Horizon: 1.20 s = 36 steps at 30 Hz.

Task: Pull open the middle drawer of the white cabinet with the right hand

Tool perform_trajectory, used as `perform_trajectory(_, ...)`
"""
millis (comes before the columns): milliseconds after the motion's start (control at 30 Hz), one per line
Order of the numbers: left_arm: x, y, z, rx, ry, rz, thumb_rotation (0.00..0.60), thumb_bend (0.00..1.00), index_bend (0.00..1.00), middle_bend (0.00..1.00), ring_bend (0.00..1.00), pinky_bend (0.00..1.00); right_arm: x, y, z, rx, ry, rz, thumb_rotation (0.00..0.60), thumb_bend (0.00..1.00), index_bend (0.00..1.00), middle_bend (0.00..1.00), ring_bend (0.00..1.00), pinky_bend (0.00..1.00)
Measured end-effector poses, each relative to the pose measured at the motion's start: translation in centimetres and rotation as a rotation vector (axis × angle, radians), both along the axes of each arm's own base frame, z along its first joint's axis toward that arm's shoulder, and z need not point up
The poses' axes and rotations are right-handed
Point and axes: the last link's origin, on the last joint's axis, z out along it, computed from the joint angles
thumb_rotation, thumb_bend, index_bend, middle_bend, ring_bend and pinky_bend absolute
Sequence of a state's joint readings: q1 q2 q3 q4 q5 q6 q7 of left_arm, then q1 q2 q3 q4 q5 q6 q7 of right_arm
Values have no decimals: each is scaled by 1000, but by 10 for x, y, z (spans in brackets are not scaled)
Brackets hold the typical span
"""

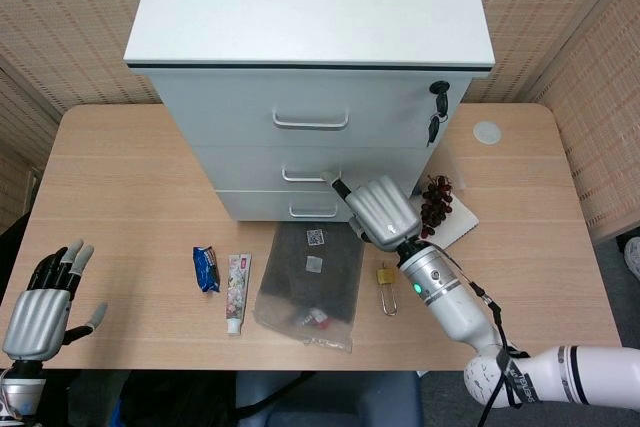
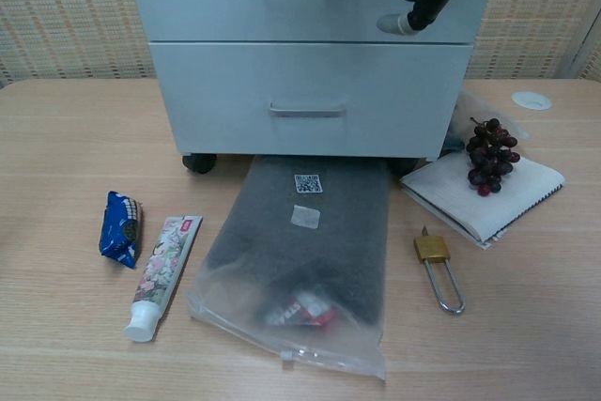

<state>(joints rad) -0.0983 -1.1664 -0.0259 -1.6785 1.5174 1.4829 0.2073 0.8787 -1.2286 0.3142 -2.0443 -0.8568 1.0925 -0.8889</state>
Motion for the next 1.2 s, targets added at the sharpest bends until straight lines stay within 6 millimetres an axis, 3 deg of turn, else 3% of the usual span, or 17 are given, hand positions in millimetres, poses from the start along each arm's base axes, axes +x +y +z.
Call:
perform_trajectory(367,0,1,1,2,1,0,600,313,26,0,0,93,-1,2,-2,4,24,13,600,330,213,822,841,826)
perform_trajectory(1200,-1,-1,0,3,-1,-1,600,312,26,0,0,93,-11,56,12,2,87,89,600,330,226,830,852,826)
